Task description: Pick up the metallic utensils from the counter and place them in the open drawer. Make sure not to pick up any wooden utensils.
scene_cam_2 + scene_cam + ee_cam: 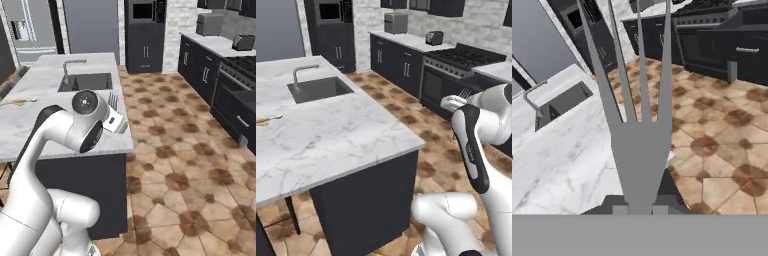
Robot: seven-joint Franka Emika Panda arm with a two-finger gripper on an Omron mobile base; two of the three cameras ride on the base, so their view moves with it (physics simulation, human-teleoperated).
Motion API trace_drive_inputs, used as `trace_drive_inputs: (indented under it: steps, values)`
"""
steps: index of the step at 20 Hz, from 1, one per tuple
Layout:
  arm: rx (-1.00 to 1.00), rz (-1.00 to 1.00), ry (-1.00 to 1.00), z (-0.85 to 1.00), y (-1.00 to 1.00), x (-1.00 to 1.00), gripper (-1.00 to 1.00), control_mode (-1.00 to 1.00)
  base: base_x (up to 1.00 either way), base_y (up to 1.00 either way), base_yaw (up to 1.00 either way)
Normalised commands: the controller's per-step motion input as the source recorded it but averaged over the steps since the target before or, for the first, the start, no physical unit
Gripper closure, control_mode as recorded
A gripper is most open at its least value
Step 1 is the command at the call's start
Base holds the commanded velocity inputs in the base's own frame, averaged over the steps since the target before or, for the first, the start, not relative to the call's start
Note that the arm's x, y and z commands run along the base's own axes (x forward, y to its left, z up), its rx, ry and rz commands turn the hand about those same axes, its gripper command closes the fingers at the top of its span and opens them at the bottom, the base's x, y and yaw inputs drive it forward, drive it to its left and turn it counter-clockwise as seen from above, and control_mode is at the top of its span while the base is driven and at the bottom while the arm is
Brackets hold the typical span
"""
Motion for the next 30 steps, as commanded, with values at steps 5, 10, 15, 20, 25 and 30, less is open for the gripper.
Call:
trace_drive_inputs:
  steps: [5, 10, 15, 20, 25, 30]
  values:
    - [0.00, 0.00, 0.00, 0.00, 0.00, 0.00, 1.00, 1.00, -0.19, -0.97, 0.63]
    - [0.00, 0.00, 0.00, 0.00, 0.00, 0.00, 1.00, 1.00, -0.70, -1.00, 0.48]
    - [0.00, 0.00, 0.00, 0.00, 0.00, 0.00, 1.00, 1.00, -1.00, -1.00, 0.34]
    - [0.00, 0.00, 0.00, 0.00, 0.00, 0.00, 1.00, 1.00, -0.54, -1.00, 0.26]
    - [0.00, 0.00, 0.00, 0.00, 0.00, 0.00, 1.00, 1.00, -0.14, -1.00, 0.17]
    - [0.00, 0.00, 0.00, 0.00, 0.00, 0.00, 1.00, 1.00, 0.20, -0.95, 0.02]
